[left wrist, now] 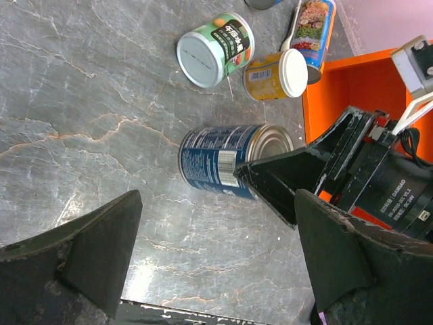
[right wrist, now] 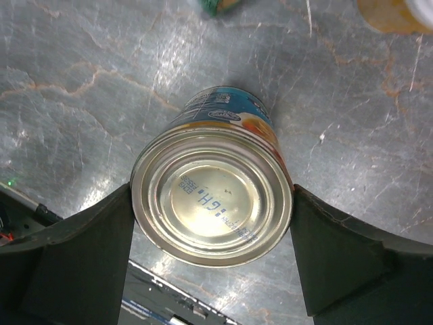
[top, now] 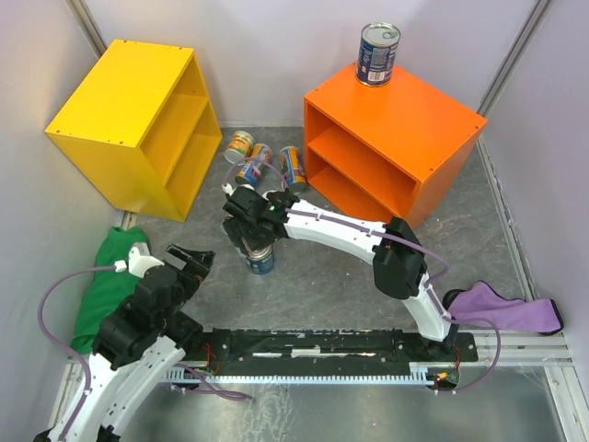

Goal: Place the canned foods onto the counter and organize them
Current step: Adjust the canned food at the center of the board.

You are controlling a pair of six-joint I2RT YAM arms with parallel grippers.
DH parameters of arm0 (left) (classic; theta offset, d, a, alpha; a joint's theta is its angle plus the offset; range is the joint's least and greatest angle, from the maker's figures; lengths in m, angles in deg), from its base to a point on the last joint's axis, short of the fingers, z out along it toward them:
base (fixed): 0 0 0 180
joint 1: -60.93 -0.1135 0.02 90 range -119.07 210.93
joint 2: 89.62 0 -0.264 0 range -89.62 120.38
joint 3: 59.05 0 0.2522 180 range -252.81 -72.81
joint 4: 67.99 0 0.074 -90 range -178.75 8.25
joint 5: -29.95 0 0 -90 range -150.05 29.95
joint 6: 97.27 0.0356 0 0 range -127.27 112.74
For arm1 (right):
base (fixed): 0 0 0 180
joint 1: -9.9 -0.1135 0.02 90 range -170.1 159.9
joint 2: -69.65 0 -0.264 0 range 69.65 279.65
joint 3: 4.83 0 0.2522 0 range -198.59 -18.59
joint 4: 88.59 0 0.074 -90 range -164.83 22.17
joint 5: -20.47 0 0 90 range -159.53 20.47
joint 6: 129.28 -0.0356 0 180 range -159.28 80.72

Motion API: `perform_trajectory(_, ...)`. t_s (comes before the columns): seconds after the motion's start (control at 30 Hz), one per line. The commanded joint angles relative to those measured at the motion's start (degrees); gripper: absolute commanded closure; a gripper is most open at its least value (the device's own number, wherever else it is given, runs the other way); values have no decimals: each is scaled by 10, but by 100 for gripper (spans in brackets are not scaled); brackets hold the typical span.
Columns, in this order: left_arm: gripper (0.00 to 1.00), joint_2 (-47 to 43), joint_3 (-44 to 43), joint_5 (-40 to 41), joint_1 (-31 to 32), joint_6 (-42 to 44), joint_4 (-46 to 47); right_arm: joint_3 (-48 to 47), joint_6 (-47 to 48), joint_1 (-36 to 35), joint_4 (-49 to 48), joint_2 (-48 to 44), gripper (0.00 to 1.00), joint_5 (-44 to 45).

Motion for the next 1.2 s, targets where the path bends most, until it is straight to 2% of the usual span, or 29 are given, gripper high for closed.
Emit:
perform_trajectory(0.0, 0, 14, 3, 8, 1, -20, 40, -7, 33, 19, -125, -48, 48, 27)
perform_trajectory(0.1, 0, 14, 8, 4, 2, -22, 45, 64, 49, 18, -231, -92, 48, 45)
perform_trajectory(0.23, 0, 13, 13, 0, 1, -23, 48, 206, 58, 16, -378, -159, 49, 79)
perform_trajectory(0.4, 1, 7, 21, -5, 1, -25, 50, 351, 66, -9, -485, -224, 51, 133)
perform_trajectory(0.63, 2, 0, 30, -6, 1, -27, 49, 491, 43, -74, -539, -298, 55, 219)
perform_trajectory(0.83, 2, 5, 39, -14, 1, -25, 58, 604, -20, -134, -542, -343, 56, 291)
perform_trajectory(1.17, 2, 11, 48, -24, 1, -21, 68, 682, -132, -221, -507, -351, 58, 360)
